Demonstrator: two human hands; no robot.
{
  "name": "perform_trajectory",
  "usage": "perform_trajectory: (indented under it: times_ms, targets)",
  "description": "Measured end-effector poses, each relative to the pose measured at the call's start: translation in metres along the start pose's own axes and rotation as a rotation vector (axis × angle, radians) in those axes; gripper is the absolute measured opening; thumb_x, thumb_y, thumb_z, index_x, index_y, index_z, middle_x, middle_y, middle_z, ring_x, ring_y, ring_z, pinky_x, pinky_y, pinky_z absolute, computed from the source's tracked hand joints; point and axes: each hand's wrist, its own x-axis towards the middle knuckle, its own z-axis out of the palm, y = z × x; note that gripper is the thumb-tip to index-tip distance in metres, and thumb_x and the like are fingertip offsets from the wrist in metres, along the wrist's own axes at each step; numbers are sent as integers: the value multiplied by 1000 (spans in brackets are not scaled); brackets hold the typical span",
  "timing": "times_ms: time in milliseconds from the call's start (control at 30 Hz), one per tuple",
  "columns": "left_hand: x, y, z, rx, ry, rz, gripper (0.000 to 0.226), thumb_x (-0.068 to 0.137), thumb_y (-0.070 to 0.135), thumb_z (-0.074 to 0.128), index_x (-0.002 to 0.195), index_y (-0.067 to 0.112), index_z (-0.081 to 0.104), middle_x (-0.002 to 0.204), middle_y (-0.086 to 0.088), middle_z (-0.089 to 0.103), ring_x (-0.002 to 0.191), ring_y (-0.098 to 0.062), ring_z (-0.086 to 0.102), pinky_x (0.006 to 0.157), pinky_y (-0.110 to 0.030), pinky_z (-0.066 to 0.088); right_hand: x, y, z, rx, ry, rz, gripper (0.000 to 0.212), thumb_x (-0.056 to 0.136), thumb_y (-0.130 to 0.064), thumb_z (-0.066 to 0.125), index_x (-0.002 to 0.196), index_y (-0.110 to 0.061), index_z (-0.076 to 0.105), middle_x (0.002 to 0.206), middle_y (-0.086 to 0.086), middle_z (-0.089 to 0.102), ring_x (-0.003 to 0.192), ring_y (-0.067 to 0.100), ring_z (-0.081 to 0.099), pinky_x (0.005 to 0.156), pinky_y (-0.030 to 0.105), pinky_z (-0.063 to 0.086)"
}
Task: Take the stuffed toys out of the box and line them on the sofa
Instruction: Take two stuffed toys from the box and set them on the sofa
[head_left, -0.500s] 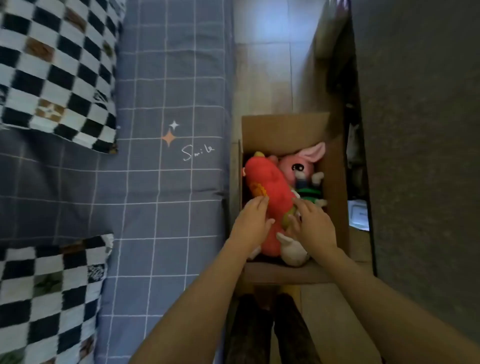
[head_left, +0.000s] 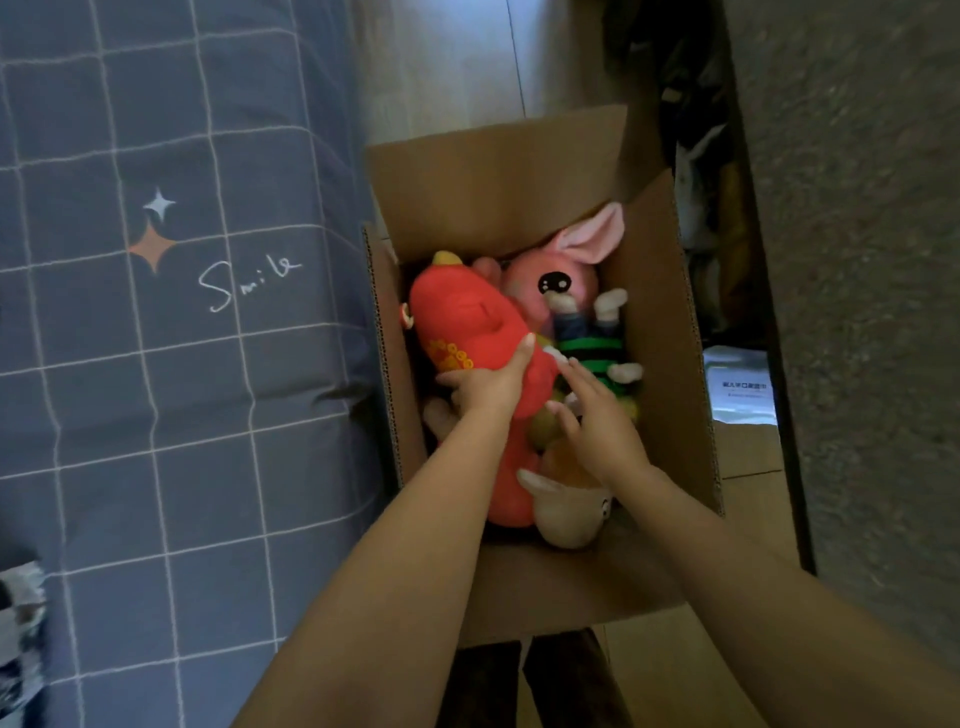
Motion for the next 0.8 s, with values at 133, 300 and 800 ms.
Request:
perform_trajectory:
  times_ms: [133, 300, 800]
  targets:
    - [14, 4, 8, 21, 55, -77, 120, 76, 54, 69, 148, 2, -12, 150, -26, 25, 137, -36, 30, 108, -41, 28, 10, 21, -2, -223, 75, 65, 60, 91, -21, 54, 146, -15, 29, 156, 6, 25, 145, 20, 17, 115, 28, 13]
    - [27, -9, 14, 2, 165, -35, 119, 72, 48, 75, 149, 5, -5, 142, -28, 37, 133, -38, 37, 108, -44, 31, 33, 34, -5, -516, -42, 97, 86, 84, -37, 61, 149, -8, 13, 159, 13, 8, 147, 25, 4, 118, 33, 0]
    - [39, -12, 24, 26, 159, 9, 125, 70, 49, 76, 148, 9, -13, 147, -27, 30, 134, -39, 35, 109, -49, 32, 27, 49, 5, -670, 27, 129, 50, 74, -44, 71, 103, -9, 51, 106, 12, 61, 105, 29, 49, 85, 35, 40]
